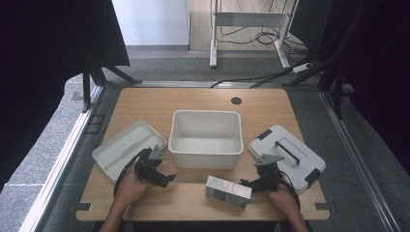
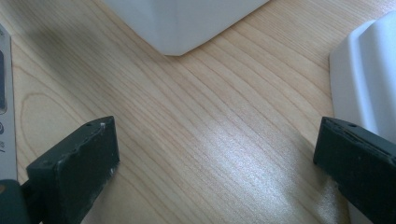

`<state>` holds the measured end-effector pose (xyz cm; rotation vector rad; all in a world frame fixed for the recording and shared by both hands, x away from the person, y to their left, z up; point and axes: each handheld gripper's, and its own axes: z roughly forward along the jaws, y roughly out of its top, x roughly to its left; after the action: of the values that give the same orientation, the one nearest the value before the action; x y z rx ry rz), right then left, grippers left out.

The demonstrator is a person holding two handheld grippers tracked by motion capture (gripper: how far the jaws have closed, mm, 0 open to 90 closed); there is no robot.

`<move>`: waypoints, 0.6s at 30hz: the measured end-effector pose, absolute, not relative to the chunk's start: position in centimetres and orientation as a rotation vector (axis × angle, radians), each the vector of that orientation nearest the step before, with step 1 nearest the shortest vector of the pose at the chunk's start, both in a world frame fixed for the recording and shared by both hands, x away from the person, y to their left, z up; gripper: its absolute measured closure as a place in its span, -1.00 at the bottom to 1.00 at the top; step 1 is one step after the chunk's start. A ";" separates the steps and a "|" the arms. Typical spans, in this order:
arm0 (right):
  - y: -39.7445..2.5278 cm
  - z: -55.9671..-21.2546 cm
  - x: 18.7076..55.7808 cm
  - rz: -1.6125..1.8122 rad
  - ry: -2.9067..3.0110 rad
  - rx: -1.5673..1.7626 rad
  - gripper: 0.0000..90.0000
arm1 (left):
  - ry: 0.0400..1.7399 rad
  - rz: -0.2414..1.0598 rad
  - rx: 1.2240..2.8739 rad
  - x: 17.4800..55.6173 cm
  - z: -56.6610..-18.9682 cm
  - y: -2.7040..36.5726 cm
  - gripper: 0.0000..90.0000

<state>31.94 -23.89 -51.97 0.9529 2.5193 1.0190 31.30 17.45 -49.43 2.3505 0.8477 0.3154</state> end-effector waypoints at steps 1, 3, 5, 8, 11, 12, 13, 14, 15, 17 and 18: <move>-23.9 -52.0 31.9 1.020 2.519 0.953 -1.00 | 0.848 0.312 2.354 31.2 -49.7 17.3 -1.00; -23.9 -52.0 31.9 1.019 2.519 0.953 -1.00 | 0.854 0.311 2.361 31.0 -50.5 17.1 -1.00; -23.9 -52.0 31.9 1.018 2.520 0.953 -1.00 | 0.862 0.308 2.360 30.8 -51.1 17.0 -1.00; -23.9 -51.9 31.9 1.017 2.517 0.958 -1.00 | 0.877 0.285 2.330 30.5 -51.7 17.1 -1.00; -23.9 -51.9 31.9 1.015 2.515 0.960 -1.00 | 0.888 0.282 2.301 30.3 -51.9 17.2 -1.00; -23.9 -51.9 31.9 1.014 2.513 0.960 -1.00 | 0.888 0.284 2.296 30.2 -52.0 17.3 -1.00; -23.9 -51.8 31.9 1.005 2.515 0.951 -1.00 | 0.887 0.285 2.291 30.1 -52.0 17.3 -1.00; -23.8 -51.7 31.8 0.998 2.514 0.947 -1.00 | 0.886 0.288 2.279 30.1 -52.1 17.4 -1.00; -23.8 -51.6 31.8 0.999 2.511 0.943 -1.00 | 0.886 0.291 2.270 30.1 -52.2 17.4 -1.00; -23.9 -51.2 31.8 1.015 2.505 0.943 -1.00 | 0.886 0.291 2.270 30.1 -52.2 17.4 -1.00; -23.9 -50.9 31.8 1.022 2.507 0.940 -0.99 | 0.886 0.291 2.270 30.1 -52.2 17.4 -1.00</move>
<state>31.84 -23.91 -50.90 0.9398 2.5070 1.0224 30.06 17.39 -52.20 2.2696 0.8860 0.2910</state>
